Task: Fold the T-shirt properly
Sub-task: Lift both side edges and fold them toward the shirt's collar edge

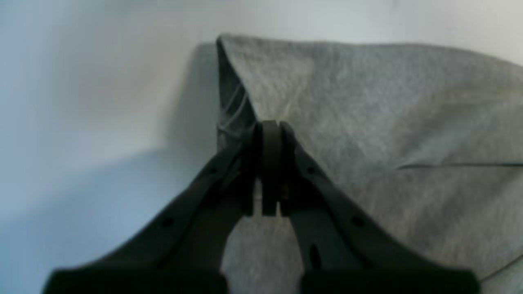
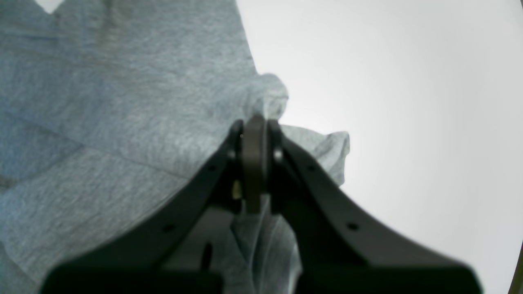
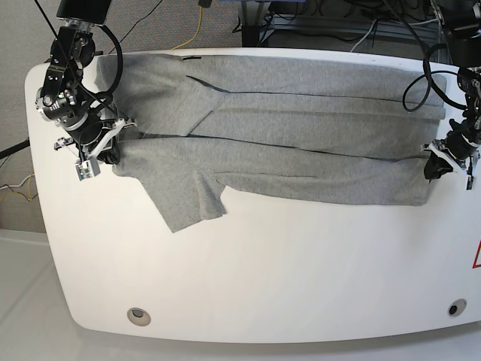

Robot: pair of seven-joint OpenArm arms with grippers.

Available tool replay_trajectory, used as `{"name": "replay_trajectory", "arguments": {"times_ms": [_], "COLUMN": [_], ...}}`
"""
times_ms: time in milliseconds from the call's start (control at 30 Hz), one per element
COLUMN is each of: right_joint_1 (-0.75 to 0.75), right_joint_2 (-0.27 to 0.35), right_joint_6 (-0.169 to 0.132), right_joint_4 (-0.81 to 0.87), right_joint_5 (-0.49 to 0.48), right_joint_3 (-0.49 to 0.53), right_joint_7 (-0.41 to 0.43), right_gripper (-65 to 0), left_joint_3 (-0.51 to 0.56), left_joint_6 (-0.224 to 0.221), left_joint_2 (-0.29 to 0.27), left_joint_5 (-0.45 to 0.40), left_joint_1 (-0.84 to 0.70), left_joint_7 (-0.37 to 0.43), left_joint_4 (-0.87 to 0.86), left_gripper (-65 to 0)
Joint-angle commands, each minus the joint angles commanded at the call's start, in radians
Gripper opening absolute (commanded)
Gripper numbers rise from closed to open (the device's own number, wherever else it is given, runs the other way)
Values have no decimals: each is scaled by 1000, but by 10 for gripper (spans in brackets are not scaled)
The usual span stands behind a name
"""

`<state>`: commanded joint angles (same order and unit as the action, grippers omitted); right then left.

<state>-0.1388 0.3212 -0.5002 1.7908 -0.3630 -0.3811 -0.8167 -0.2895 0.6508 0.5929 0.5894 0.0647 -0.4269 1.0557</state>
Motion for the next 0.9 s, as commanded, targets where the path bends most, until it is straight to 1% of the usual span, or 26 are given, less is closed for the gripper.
{"name": "replay_trajectory", "arguments": {"times_ms": [167,500,767,900], "right_joint_1": [-4,-11,-21,-27], "right_joint_2": [1,-4,-5,-6], "right_joint_6": [-1,-3,-3,-4], "right_joint_4": [-1,6,29,31], "right_joint_5": [-4,-9,-8,-11], "right_joint_3": [-2,-5,-9,-9], "right_joint_7": [-2,-19,-19,-22], "right_gripper": [-650,-650,-650,-650], "left_joint_3": [3,-4,-76,-101], "left_joint_6": [-1,4,10,11], "left_joint_2": [0,2,0,0], "left_joint_5": [0,-6,24,24], "left_joint_1": [-12,-69,-131,-160], "left_joint_7": [-8,-25,-70,-79], "left_joint_4": [6,125,273,316], "left_gripper": [-650,-650,-650,-650]}}
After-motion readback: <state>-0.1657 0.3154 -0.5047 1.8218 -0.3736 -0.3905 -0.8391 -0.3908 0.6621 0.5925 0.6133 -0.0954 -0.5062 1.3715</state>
